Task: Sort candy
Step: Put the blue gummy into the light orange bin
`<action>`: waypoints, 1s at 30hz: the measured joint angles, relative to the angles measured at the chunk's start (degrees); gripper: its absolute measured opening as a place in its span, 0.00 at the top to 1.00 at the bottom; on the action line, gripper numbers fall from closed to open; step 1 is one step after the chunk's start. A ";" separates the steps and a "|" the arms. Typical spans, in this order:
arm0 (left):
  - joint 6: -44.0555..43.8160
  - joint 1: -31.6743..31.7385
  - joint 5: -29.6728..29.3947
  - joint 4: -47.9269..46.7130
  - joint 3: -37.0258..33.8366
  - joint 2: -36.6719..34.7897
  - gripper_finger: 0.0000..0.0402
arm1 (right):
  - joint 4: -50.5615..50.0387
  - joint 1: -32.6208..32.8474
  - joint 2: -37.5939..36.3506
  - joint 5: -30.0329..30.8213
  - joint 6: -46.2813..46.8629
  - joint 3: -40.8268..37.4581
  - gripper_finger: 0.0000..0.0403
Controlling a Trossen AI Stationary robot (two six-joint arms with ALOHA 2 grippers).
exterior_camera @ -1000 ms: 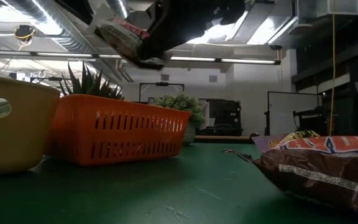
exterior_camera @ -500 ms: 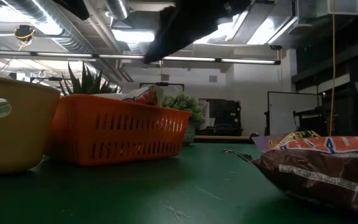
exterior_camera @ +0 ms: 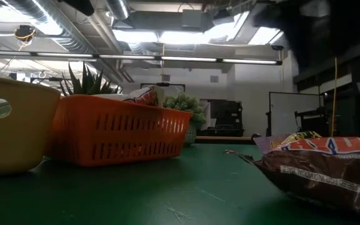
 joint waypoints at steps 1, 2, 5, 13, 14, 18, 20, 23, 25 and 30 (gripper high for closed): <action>-0.01 0.00 -0.02 0.23 0.00 0.00 0.59 | -0.34 1.11 -0.71 0.30 1.22 -1.21 0.44; -0.03 0.00 -0.04 0.27 0.00 0.01 0.59 | 0.03 2.25 -1.69 0.24 2.72 -2.82 0.44; -0.03 0.11 -0.12 0.68 0.00 0.02 0.59 | 0.95 5.18 -5.14 -1.76 7.54 -8.93 0.44; 0.06 1.58 -0.21 1.00 0.00 0.02 0.59 | 3.29 9.90 -15.85 -6.85 24.20 -28.54 0.44; 0.06 1.81 -0.21 1.01 0.00 0.02 0.59 | 3.92 10.48 -16.79 -8.03 25.91 -30.61 0.44; 0.06 2.68 -0.23 0.99 0.00 0.02 0.59 | 5.62 12.71 -18.34 -13.39 30.08 -36.74 0.44; 0.06 3.04 -0.24 0.99 0.00 0.02 0.59 | 5.80 13.69 -18.32 -15.82 30.35 -38.95 0.44; 0.06 3.37 -0.25 0.99 0.00 0.02 0.59 | 6.90 14.85 -18.32 -17.78 30.38 -41.97 0.44; 0.06 3.37 -0.25 0.99 0.00 0.02 0.59 | 7.79 15.53 -18.30 -18.18 30.38 -43.76 0.44; 0.08 3.34 -0.23 0.99 0.00 0.04 0.59 | 12.62 15.87 -18.25 -18.40 30.37 -47.35 0.44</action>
